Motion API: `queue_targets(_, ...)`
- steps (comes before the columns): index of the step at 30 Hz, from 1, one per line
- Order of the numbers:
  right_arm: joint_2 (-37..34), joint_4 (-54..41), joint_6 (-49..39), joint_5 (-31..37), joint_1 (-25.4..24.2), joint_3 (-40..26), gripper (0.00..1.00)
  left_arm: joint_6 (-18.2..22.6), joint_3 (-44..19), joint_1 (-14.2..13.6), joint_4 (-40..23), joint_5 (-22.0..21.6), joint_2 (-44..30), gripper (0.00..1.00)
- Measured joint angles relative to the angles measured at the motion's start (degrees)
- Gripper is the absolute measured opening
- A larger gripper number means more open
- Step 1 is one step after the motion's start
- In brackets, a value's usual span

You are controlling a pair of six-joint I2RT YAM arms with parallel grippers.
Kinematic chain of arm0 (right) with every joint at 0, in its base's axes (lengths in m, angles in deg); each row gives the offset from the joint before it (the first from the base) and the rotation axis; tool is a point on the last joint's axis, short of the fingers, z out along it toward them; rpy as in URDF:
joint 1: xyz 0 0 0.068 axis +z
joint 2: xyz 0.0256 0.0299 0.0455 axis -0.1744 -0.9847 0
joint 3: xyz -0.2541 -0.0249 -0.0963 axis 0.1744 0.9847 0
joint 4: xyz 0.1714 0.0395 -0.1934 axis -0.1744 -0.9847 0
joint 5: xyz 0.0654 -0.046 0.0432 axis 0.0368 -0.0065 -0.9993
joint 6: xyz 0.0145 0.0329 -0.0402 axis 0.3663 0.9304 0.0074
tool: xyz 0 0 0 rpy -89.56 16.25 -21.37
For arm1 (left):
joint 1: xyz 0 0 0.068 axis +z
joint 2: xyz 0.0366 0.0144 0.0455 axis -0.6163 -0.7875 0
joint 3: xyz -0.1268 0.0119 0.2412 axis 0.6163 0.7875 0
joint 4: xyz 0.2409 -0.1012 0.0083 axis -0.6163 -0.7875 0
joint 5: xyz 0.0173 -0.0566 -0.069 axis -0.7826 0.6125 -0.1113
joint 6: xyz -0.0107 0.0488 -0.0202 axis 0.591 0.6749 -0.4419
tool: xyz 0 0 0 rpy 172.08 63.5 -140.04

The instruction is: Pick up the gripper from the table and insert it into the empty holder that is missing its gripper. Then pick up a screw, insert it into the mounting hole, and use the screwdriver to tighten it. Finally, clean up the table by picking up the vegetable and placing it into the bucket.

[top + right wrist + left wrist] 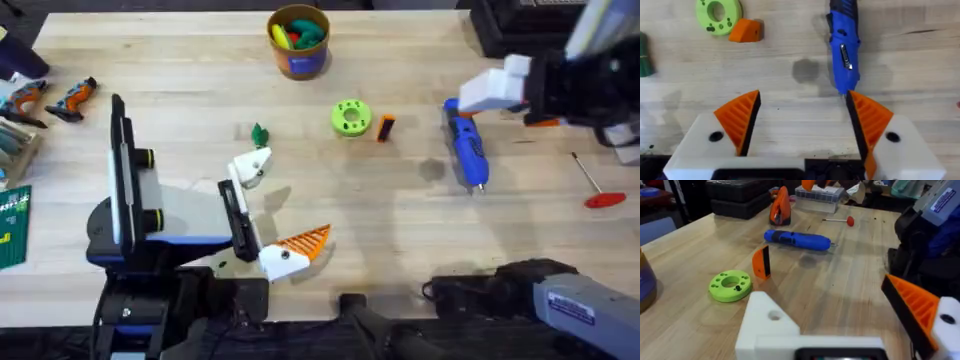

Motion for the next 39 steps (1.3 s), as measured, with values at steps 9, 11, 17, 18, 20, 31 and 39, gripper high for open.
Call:
queue_targets(9,-8.5,-3.4,11.2,5.9,11.9,-7.2,0.992,0.0,0.0,0.0,0.0,0.0,0.0,0.985)
queue_targets(11,-10.2,-3.4,13.4,6.3,13.7,-8.1,0.991,0.0,0.0,0.0,0.0,0.0,0.0,0.985)
queue_targets(17,-17.2,-3.9,18.6,6.7,18.3,-12.4,0.991,0.0,0.0,0.0,0.0,0.0,0.0,0.985)
queue_targets(18,-18.7,-4.3,19.4,6.7,18.9,-13.7,0.991,0.0,0.0,0.0,0.0,0.0,0.0,0.985)
queue_targets(20,-21.7,-5.5,20.8,6.7,19.9,-16.6,0.991,0.0,0.0,0.0,0.0,0.0,0.0,0.985)
queue_targets(31,-31.0,-6.0,23.6,5.8,20.6,-21.2,0.991,0.0,0.0,0.0,0.0,-0.1,0.0,0.985)
queue_targets(39,-34.3,-5.8,29.8,5.2,20.6,-21.2,0.992,0.0,0.0,0.0,0.0,-0.1,0.0,0.985)
